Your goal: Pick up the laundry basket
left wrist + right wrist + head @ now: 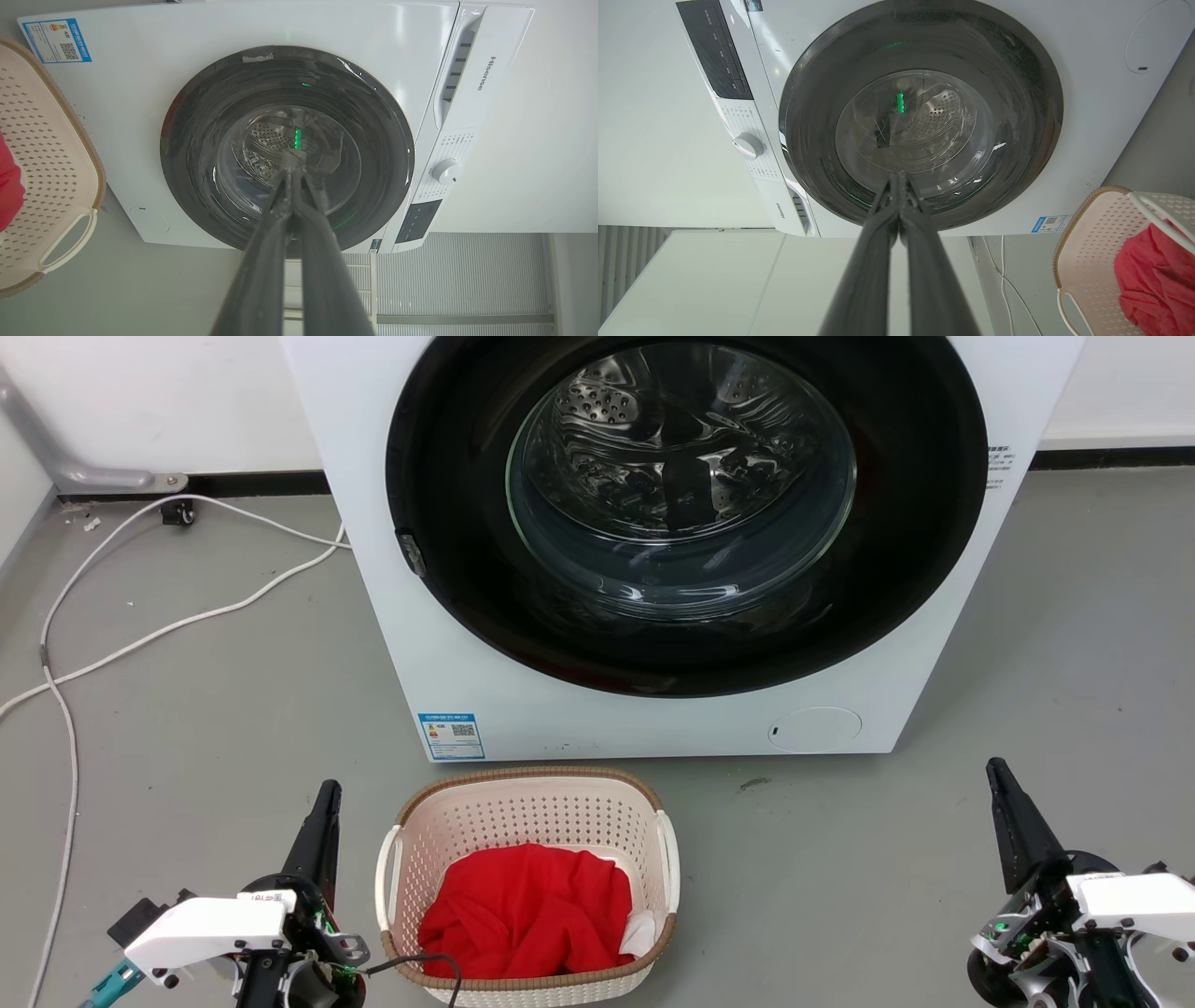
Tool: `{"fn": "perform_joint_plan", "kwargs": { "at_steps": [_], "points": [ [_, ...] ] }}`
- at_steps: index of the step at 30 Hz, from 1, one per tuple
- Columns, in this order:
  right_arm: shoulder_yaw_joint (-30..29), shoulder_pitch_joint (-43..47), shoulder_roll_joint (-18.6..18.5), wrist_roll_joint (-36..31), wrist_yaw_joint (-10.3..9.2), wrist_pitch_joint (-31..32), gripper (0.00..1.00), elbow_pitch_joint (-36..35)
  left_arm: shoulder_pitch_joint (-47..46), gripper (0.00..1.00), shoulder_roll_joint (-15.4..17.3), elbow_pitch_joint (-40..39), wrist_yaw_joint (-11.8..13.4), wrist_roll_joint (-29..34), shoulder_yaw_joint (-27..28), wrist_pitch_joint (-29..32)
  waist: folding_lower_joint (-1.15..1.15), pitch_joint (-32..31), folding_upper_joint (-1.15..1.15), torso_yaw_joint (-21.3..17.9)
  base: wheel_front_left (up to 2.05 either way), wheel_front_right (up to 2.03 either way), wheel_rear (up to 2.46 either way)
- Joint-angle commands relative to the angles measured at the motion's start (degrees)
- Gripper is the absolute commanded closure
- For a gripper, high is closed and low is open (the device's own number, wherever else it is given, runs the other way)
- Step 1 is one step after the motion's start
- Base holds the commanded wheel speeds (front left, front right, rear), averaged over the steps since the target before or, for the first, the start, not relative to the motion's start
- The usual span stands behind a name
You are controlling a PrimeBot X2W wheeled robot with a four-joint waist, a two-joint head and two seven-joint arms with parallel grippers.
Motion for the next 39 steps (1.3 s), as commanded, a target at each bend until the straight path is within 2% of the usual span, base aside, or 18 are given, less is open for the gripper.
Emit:
{"fn": "perform_joint_plan", "kwargs": {
  "at_steps": [1, 25, 26, 32, 39],
  "points": [
    [-0.1, -0.6, 0.2, -0.3, -0.02, 0.2, 1.0, 0.1, -0.5, 1.0, 0.2, 0.0, -0.2, 0.0, 0.1, 0.1, 0.0, 0.0, 0.0, 0.0, 0.0, 0.0, 0.0],
    [-0.1, -0.6, 0.2, -0.3, -0.02, 0.2, 1.0, 0.1, -0.5, 1.0, 0.2, 0.0, -0.2, 0.0, 0.1, 0.1, 0.0, 0.0, 0.0, 0.0, 0.0, 0.0, 0.0],
    [0.0, 0.1, 0.0, 0.0, 0.0, 0.0, 0.0, 0.1, 0.1, 0.0, 0.0, 0.1, 0.0, 0.0, 0.0, -0.1, 0.0, 0.0, 0.0, 0.0, 0.0, 0.0, 0.0],
    [0.3, 1.0, 0.1, -1.3, -0.01, -1.3, 0.0, 0.9, 1.0, 0.0, -0.2, 0.0, 0.0, 0.9, -0.6, -1.3, 0.0, 0.0, 0.0, 0.0, 0.0, 0.0, 0.0],
    [0.2, 1.1, 0.1, -8.3, -0.01, -3.3, 0.0, -0.7, 1.2, 0.0, -0.1, -1.4, 0.0, 7.7, -0.2, -3.3, 0.0, 0.1, 0.0, 0.0, 0.0, 0.0, 0.0]
  ]
}}
